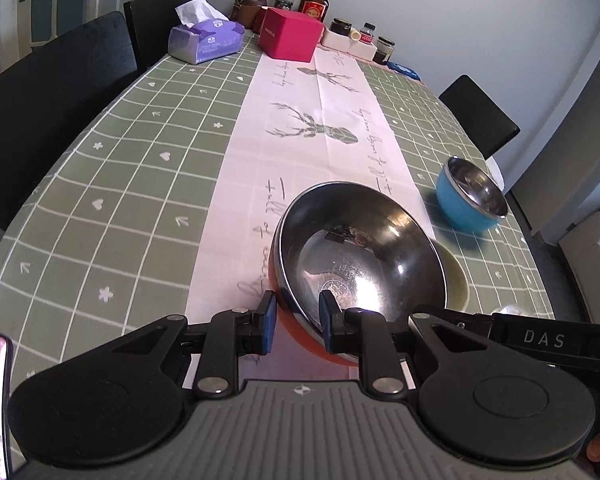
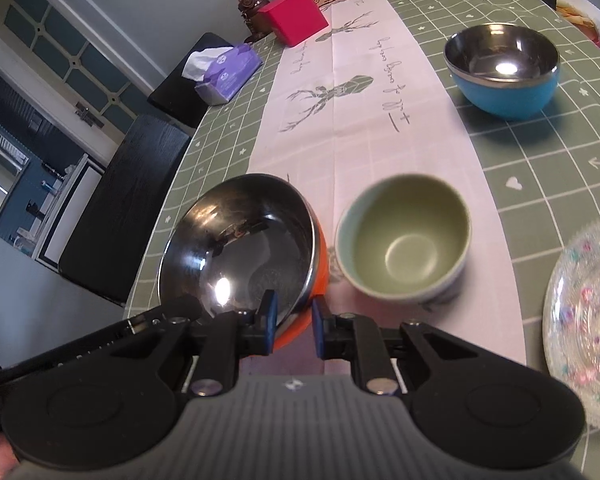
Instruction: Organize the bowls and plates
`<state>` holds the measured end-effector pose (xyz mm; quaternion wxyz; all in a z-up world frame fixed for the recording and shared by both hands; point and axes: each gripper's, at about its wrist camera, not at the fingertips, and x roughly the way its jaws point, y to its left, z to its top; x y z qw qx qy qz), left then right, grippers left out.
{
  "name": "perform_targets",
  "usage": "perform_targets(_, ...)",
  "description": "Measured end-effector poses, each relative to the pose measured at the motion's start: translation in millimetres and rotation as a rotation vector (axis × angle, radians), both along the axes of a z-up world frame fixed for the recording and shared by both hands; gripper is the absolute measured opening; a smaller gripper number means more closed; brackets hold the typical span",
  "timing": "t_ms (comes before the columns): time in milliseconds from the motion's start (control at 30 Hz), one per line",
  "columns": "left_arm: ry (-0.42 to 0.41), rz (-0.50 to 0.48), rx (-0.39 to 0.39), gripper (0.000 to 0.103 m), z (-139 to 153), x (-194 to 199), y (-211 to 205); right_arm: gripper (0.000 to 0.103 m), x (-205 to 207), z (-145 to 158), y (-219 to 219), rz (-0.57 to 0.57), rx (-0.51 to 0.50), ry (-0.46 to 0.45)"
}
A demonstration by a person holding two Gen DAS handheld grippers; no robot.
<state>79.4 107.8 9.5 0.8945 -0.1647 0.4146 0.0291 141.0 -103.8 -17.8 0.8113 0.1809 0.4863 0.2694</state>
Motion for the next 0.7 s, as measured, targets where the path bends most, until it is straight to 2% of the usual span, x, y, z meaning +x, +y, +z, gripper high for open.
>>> perform_targets(233, 0.089, -0.036, 0.012, 0.025, -11, -13, -1, 0.016, -17, -10, -4, 0.043, -0.003, 0.031)
perform_targets(467, 0.185, -0.059, 0.032, 0.025, -22, -13, 1, 0.016, -18, -22, 1, 0.083, -0.009, 0.065)
perform_targets(700, 0.217, -0.087, 0.076, 0.025, -21, -8, -3, 0.017, -18, -23, 1, 0.091, -0.001, 0.072)
